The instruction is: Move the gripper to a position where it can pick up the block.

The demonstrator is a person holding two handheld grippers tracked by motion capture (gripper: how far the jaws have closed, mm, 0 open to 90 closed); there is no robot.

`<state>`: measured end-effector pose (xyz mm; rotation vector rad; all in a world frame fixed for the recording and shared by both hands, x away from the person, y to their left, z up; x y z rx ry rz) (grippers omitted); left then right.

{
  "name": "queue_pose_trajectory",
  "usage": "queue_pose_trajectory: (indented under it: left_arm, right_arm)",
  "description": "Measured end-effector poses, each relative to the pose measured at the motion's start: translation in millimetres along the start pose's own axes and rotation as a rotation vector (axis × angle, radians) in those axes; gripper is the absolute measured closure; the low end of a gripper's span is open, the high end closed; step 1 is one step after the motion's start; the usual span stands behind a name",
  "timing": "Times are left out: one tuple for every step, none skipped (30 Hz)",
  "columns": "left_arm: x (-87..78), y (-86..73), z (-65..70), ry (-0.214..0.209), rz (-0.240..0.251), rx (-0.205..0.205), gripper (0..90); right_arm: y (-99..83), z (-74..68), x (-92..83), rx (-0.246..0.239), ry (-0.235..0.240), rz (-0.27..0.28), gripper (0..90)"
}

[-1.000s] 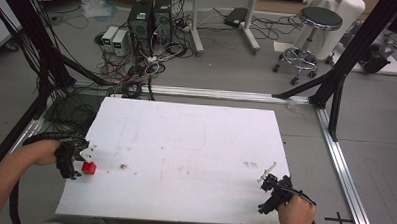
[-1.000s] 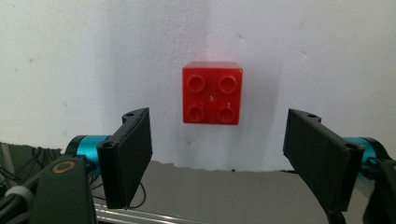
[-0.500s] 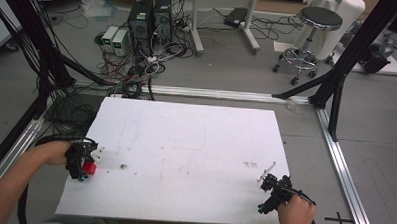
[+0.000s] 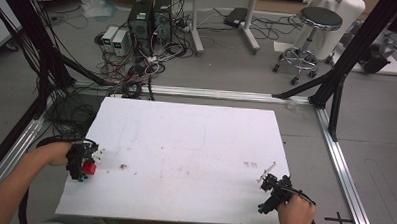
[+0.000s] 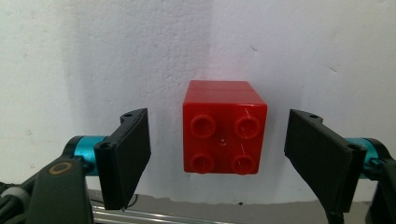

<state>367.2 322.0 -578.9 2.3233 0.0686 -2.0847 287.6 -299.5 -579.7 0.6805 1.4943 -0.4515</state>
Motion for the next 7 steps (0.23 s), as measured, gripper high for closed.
queue_pose_trajectory:
  left_arm:
    - [0.0,0.0,0.0,0.000,0.000,0.000,23.1]
    - [0.0,0.0,0.1,-0.003,0.002,0.000,23.0]
    - [-0.2,-0.3,0.2,-0.004,-0.001,0.002,22.9]
    - [-0.2,-0.2,0.1,-0.002,0.001,0.000,23.0]
    - [-0.2,-0.2,0.1,-0.002,0.001,0.000,23.0]
    - [-0.4,-0.4,0.9,-0.006,0.002,-0.004,23.0]
    - [-0.8,-0.4,1.2,-0.003,0.003,-0.001,23.0]
  right_arm:
    - [0.0,0.0,0.0,0.000,0.000,0.000,1.7]
    - [-0.1,-0.1,0.2,0.000,0.000,-0.003,1.7]
    - [-0.1,-0.2,0.3,0.000,0.001,-0.004,1.7]
    - [0.2,-0.4,0.5,0.003,-0.001,-0.005,1.7]
    - [0.2,-0.4,0.5,0.003,-0.001,-0.005,1.7]
    - [0.4,-0.6,0.6,0.002,0.000,-0.005,1.7]
    - [0.6,-0.6,0.4,0.001,-0.001,-0.005,1.7]
Point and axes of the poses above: each handheld gripper's, and its own axes: x roughly forward along the jaws, y roughly out of its top, z roughly to its right, the point moved 7 cm from there along x, roughly forward along the jaws, and after that the axes turned 4 degrees about y, right-handed, at the moved point
